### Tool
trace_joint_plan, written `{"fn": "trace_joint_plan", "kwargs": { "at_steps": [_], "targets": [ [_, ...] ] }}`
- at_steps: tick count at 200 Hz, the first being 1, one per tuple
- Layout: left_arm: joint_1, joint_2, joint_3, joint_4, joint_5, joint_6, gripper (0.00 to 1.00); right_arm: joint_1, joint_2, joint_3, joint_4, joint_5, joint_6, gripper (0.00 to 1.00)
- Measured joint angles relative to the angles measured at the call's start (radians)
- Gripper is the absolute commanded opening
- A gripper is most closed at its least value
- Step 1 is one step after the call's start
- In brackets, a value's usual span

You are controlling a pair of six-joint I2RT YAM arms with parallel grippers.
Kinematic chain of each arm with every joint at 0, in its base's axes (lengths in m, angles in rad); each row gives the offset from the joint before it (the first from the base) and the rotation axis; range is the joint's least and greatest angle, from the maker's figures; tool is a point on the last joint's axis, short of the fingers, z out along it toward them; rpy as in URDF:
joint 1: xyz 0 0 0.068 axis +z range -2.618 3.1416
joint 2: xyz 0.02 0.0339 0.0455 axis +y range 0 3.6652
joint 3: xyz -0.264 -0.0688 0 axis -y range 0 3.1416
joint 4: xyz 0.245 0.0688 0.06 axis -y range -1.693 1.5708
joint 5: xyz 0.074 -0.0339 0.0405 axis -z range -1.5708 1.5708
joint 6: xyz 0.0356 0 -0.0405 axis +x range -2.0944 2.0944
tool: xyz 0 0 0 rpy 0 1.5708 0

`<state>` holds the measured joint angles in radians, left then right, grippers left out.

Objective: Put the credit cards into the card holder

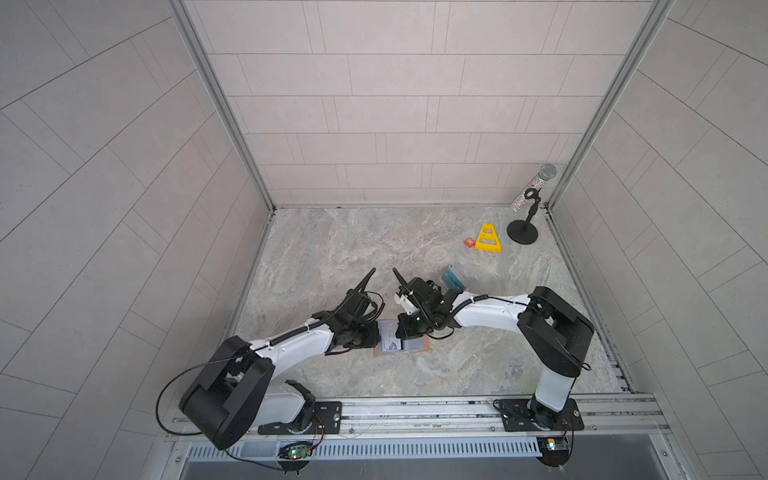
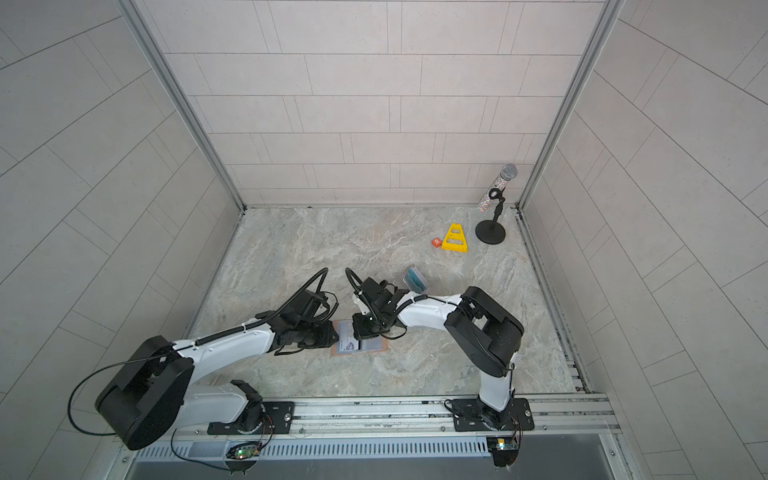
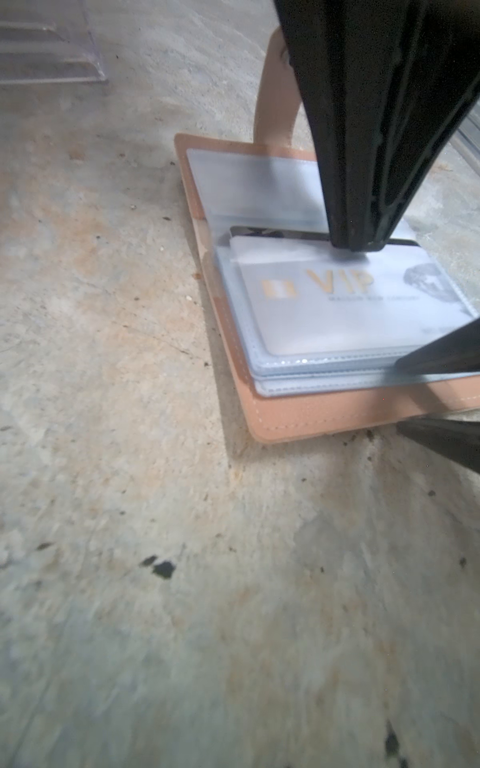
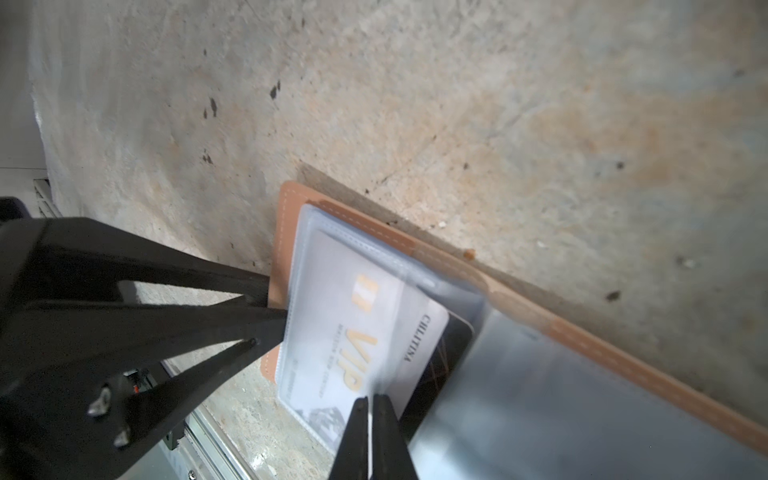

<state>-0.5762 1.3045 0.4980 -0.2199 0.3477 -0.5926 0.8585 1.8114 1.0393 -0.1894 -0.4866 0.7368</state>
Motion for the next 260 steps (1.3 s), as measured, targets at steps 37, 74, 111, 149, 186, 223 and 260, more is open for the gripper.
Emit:
{"fn": "trace_joint_plan", "kwargs": {
  "at_steps": [37,74,111,149,186,223,260],
  "targets": [
    [0.000,0.000,0.000,0.000,0.000,0.003,0.26,0.000,0.010,0.000,0.015,-0.011,0.005,0.07],
    [0.000,-0.003,0.000,-0.004,-0.002,0.003,0.26,0.001,0.003,0.000,0.016,0.001,0.004,0.08],
    [0.000,-0.009,0.000,-0.018,-0.004,0.006,0.26,0.001,-0.030,0.000,-0.026,0.045,-0.004,0.07],
    [0.000,-0.011,0.000,-0.022,-0.005,0.007,0.26,0.001,-0.032,0.000,-0.066,0.085,-0.008,0.06],
    [0.000,-0.013,0.000,-0.026,-0.007,0.007,0.26,0.001,-0.032,0.000,-0.077,0.097,-0.010,0.06],
    [0.000,-0.014,0.000,-0.030,-0.008,0.008,0.26,0.001,-0.023,0.000,-0.070,0.091,-0.010,0.06],
    [0.000,-0.024,-0.002,-0.042,-0.012,0.010,0.26,0.001,-0.003,0.000,-0.063,0.087,-0.010,0.06]
  ]
}}
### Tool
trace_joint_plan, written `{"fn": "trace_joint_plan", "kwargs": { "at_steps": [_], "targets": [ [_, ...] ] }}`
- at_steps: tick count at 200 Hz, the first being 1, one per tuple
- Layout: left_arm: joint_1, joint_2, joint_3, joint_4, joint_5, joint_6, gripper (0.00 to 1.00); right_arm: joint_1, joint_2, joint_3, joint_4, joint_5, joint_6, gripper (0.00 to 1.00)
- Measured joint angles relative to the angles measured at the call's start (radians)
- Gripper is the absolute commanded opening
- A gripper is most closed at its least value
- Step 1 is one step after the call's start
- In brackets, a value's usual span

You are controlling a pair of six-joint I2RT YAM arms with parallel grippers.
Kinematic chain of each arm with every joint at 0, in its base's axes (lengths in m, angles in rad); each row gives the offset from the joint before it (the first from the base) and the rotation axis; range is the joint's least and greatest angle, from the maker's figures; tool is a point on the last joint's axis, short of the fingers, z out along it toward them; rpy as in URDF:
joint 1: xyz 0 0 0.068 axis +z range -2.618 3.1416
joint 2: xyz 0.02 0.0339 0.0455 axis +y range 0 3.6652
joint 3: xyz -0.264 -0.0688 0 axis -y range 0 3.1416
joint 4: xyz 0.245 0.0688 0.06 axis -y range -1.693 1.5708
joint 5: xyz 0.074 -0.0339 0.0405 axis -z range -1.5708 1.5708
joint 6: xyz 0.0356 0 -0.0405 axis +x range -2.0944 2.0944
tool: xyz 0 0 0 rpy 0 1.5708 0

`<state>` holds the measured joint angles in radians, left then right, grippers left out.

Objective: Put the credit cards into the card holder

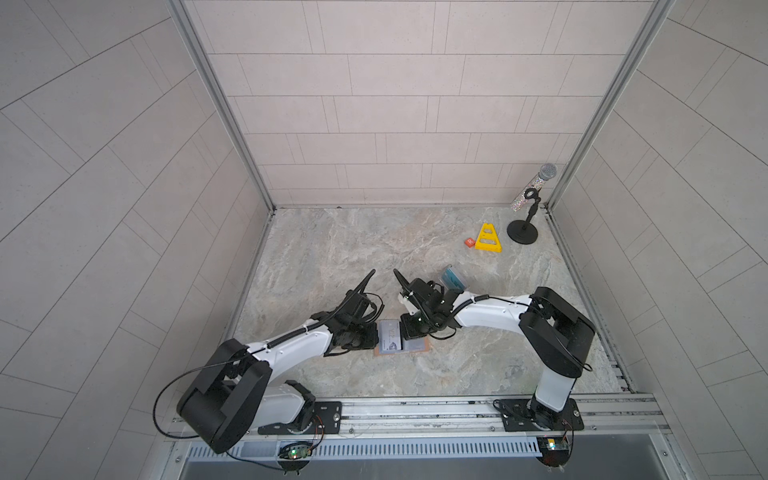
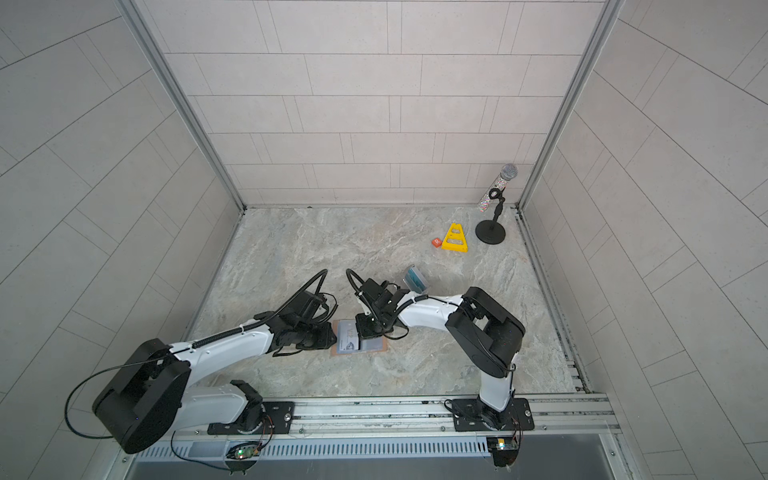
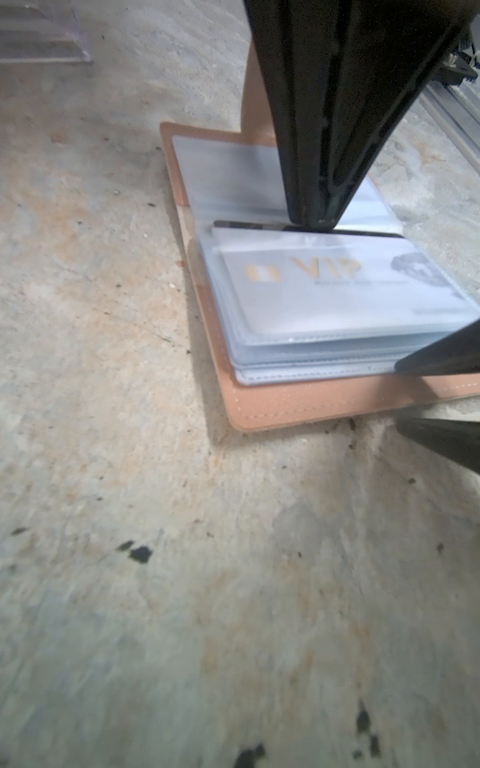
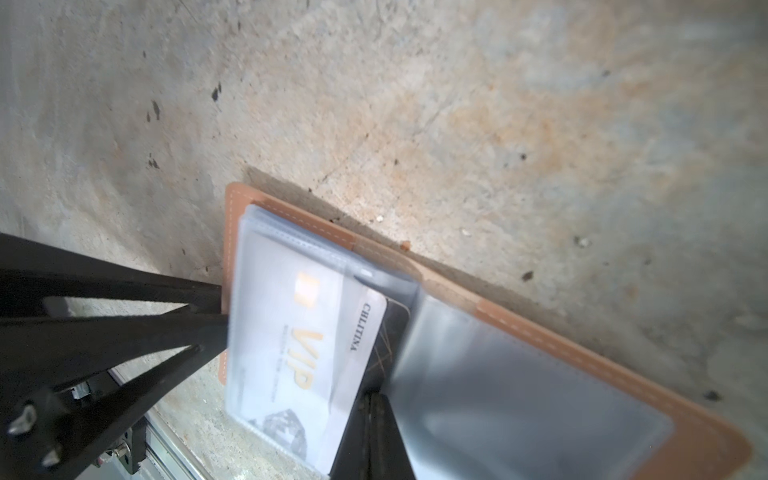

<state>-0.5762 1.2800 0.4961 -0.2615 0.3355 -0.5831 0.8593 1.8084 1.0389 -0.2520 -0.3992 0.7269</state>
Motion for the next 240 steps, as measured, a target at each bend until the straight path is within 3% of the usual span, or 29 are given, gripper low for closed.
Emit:
{"fn": "trace_joint_plan", "kwargs": {
  "at_steps": [67,108,145,240],
  "targets": [
    [0.000,-0.073,-0.003,-0.029,-0.022,0.000,0.27,0.000,0.014,0.000,0.010,-0.002,0.000,0.06],
    [0.000,-0.093,-0.003,-0.027,-0.021,-0.002,0.21,0.000,0.014,0.000,0.010,-0.002,0.000,0.05],
    [0.000,-0.089,-0.007,-0.004,0.014,-0.002,0.14,0.000,0.014,0.000,0.010,-0.002,0.000,0.05],
    [0.000,-0.044,-0.011,0.081,0.114,-0.013,0.13,0.000,0.013,0.000,0.010,-0.002,0.001,0.09]
  ]
}}
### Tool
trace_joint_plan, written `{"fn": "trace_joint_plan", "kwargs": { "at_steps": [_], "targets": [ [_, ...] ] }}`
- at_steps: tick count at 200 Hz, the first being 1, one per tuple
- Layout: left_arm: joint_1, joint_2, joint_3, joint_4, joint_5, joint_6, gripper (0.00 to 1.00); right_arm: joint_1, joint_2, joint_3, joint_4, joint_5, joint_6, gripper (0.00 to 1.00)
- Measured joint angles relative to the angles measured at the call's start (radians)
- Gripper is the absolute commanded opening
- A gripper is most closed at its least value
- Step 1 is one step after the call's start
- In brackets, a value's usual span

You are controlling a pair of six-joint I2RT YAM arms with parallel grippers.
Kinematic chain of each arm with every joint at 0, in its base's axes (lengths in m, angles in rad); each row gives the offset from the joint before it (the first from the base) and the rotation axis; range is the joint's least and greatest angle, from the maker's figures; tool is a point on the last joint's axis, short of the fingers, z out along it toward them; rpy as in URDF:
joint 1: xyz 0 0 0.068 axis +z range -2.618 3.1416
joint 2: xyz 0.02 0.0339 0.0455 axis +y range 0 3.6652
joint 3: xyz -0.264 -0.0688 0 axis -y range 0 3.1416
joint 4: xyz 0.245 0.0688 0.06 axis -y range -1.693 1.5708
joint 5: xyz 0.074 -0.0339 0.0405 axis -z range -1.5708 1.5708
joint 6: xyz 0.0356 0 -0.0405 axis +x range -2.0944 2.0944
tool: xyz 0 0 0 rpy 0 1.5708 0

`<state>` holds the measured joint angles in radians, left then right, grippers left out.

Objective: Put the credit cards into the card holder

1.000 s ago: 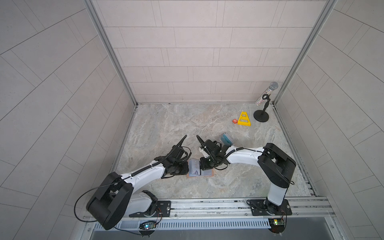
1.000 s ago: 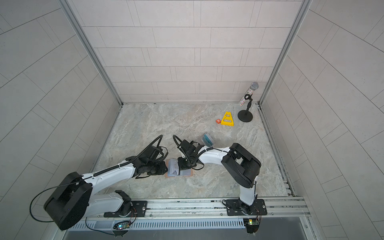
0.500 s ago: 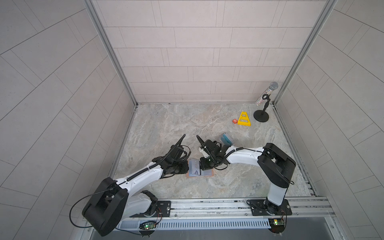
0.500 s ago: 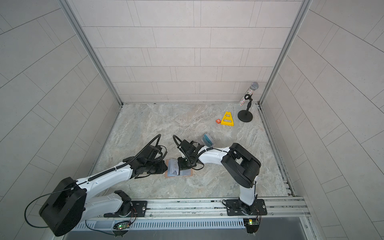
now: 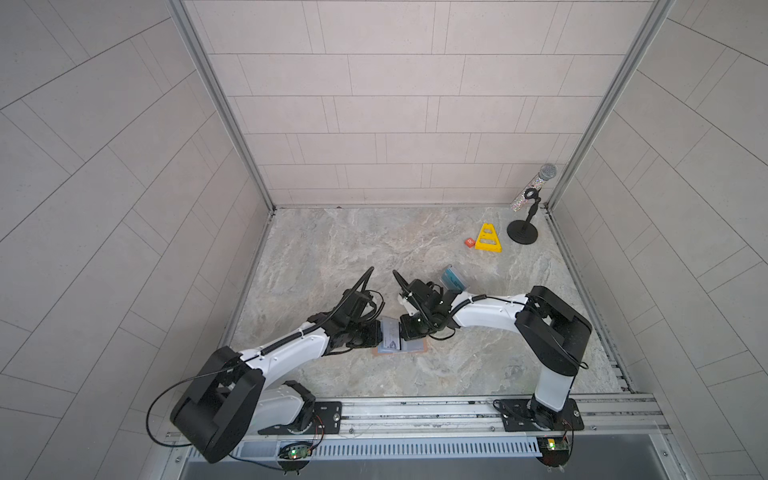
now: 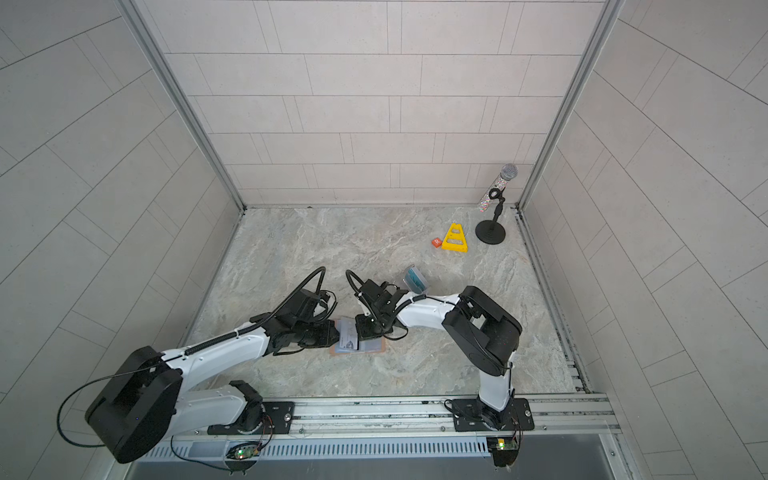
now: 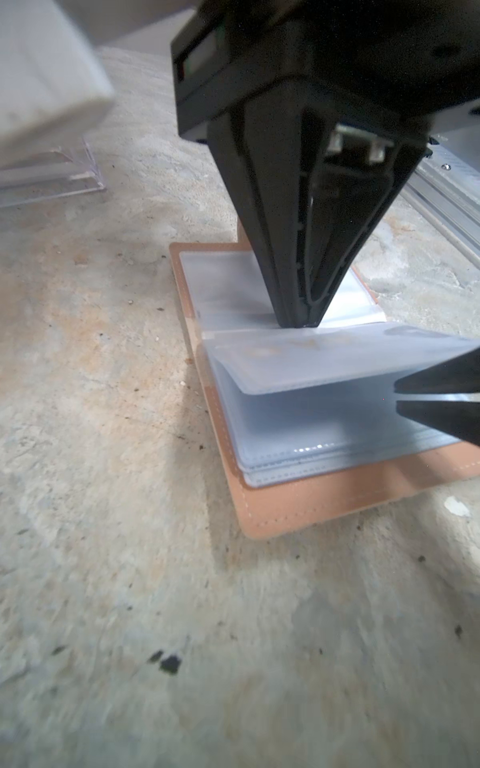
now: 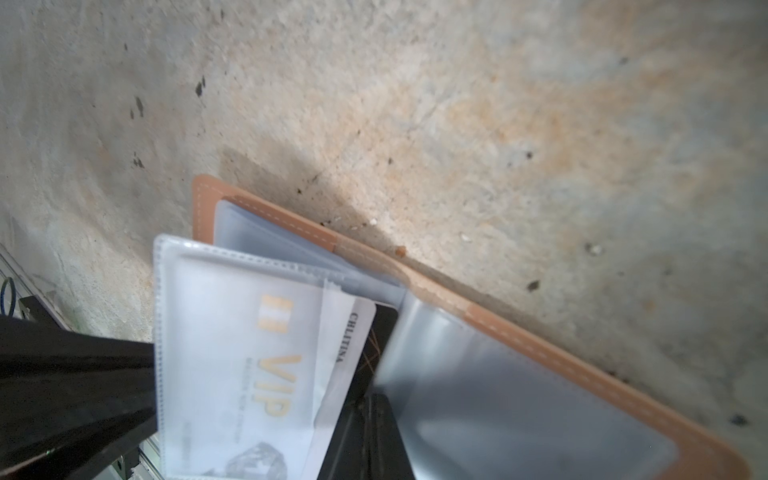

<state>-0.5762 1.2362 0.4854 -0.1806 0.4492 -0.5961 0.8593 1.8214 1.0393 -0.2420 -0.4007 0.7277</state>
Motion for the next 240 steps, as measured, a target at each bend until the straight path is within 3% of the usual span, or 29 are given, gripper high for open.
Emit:
{"fn": "trace_joint_plan", "kwargs": {
  "at_steps": [71,146,240],
  "targets": [
    [-0.002,0.002,0.000,0.017,0.030,-0.003,0.13,-0.005,-0.118,0.000,-0.034,0.032,0.004,0.24],
    [-0.045,0.035,0.032,0.036,0.048,-0.008,0.14,-0.117,-0.315,-0.095,-0.086,0.084,-0.011,0.25],
    [-0.159,0.220,0.131,0.096,0.048,-0.017,0.19,-0.297,-0.484,-0.217,-0.162,0.083,-0.051,0.26]
  ]
}}
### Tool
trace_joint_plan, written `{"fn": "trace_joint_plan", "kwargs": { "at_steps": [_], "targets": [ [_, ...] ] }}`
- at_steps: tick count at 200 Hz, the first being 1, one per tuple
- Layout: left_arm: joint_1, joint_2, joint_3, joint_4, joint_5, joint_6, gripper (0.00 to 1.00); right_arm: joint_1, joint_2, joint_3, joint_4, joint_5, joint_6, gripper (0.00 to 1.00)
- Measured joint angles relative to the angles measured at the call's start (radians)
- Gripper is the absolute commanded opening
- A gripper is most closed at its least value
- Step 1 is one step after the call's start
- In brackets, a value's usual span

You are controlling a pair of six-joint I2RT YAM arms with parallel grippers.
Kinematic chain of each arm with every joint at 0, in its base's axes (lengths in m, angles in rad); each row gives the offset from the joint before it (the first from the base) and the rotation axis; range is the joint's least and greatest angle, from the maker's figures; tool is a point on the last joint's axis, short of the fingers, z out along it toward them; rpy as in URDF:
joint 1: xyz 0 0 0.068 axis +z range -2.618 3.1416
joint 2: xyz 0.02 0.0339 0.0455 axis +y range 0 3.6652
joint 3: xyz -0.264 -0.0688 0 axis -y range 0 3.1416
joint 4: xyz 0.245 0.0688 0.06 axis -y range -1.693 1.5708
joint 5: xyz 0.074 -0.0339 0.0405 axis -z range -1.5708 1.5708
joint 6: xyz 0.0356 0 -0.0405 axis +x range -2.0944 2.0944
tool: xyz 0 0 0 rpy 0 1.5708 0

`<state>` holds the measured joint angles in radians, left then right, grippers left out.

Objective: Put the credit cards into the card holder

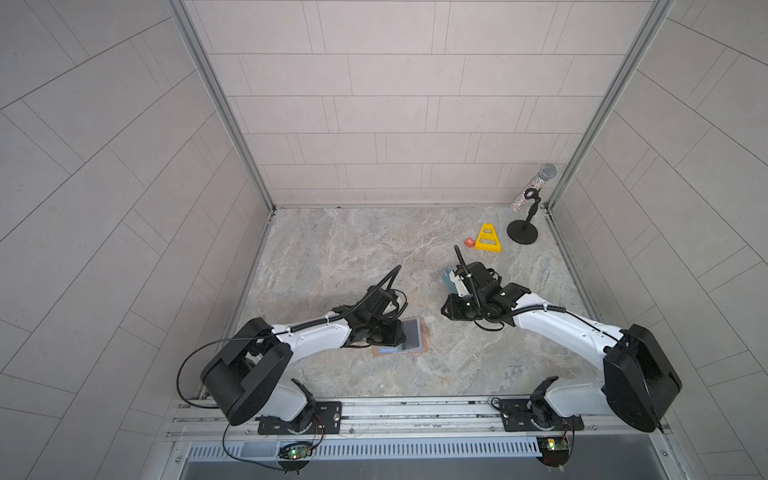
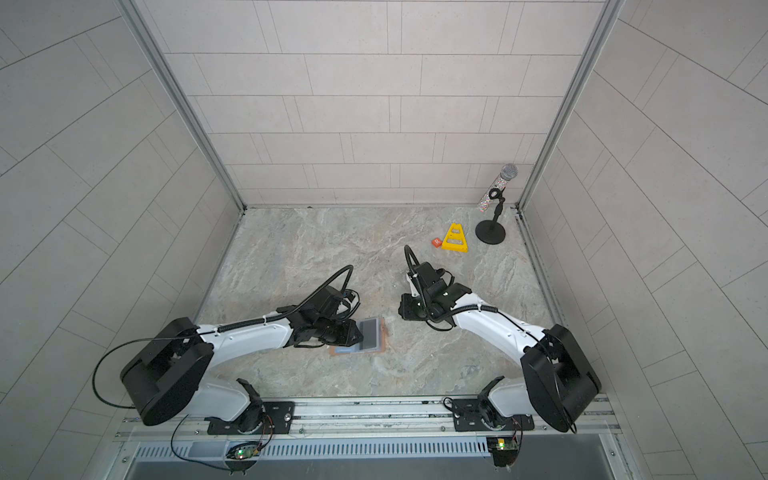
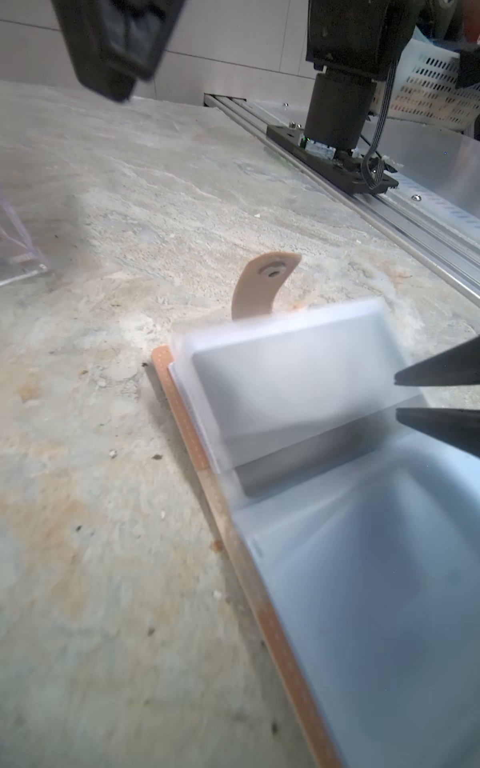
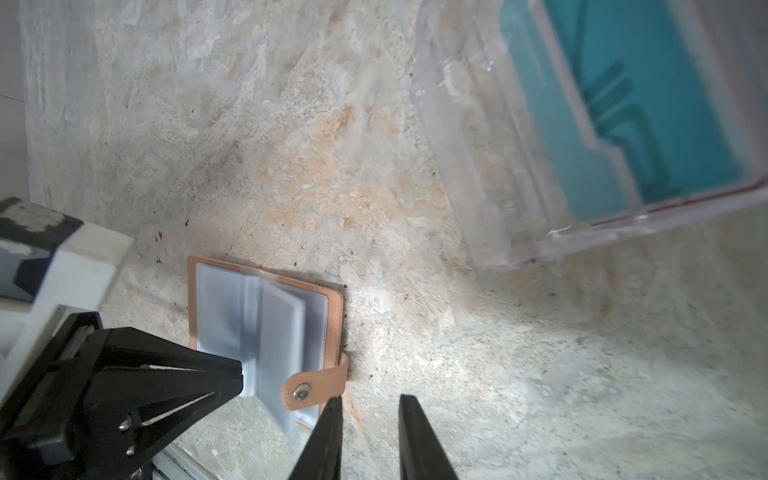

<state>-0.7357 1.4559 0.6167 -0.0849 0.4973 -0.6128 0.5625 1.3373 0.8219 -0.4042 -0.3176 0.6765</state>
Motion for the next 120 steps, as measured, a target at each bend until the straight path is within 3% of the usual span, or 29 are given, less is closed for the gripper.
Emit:
{"fn": "trace_joint_plan", "kwargs": {
  "at_steps": [66,120],
  "targets": [
    [-0.020,0.031,0.019,-0.010,-0.022,0.001,0.24,-0.035,-0.029,-0.007,-0.037,0.000,-0.037,0.27],
    [-0.019,-0.072,0.111,-0.108,-0.078,0.021,0.35,-0.067,-0.019,0.066,-0.092,-0.005,-0.106,0.30]
  ]
}}
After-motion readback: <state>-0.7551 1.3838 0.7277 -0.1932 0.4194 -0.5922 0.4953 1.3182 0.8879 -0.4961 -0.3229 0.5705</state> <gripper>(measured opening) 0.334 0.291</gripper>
